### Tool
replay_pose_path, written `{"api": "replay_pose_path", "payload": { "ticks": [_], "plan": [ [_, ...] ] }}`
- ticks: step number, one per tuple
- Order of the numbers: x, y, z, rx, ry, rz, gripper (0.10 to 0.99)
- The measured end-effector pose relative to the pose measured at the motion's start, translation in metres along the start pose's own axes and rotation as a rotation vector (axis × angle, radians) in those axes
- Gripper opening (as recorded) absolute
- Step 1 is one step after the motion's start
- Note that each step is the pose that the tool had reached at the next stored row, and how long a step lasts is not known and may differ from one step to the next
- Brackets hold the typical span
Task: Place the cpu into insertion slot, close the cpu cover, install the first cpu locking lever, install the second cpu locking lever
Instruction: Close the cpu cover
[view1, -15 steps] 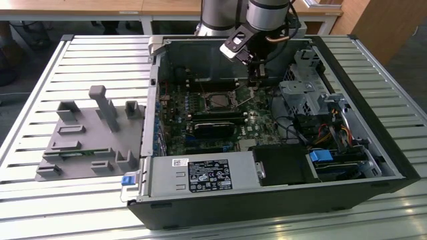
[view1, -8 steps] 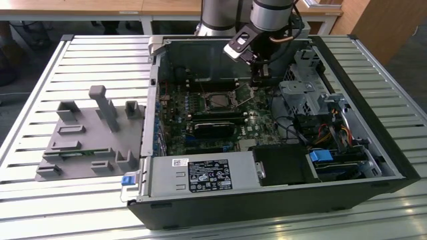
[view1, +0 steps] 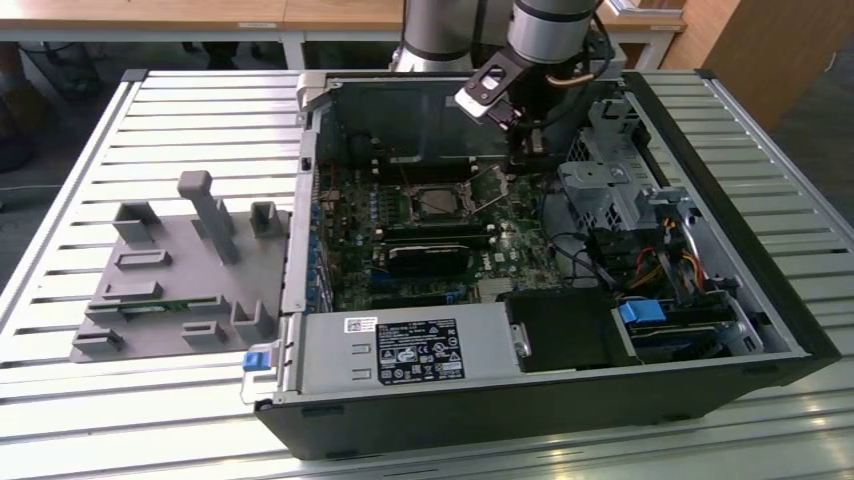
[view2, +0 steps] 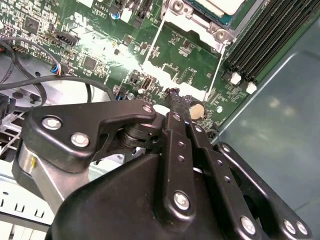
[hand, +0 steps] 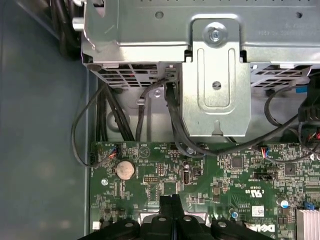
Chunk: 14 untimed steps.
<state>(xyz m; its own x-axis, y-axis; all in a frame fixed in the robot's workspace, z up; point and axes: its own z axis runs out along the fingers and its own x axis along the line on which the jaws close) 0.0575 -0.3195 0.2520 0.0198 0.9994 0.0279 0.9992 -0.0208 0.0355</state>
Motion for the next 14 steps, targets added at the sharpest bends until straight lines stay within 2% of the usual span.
{"api": "replay_pose_path", "payload": {
  "ticks": [4, 14],
  "plan": [
    [0.0007, 0.0043, 0.0011, 0.008, -0.0003, 0.0, 0.11],
    [0.0014, 0.0107, 0.0038, 0.012, 0.0004, -0.02, 0.11]
  ]
}}
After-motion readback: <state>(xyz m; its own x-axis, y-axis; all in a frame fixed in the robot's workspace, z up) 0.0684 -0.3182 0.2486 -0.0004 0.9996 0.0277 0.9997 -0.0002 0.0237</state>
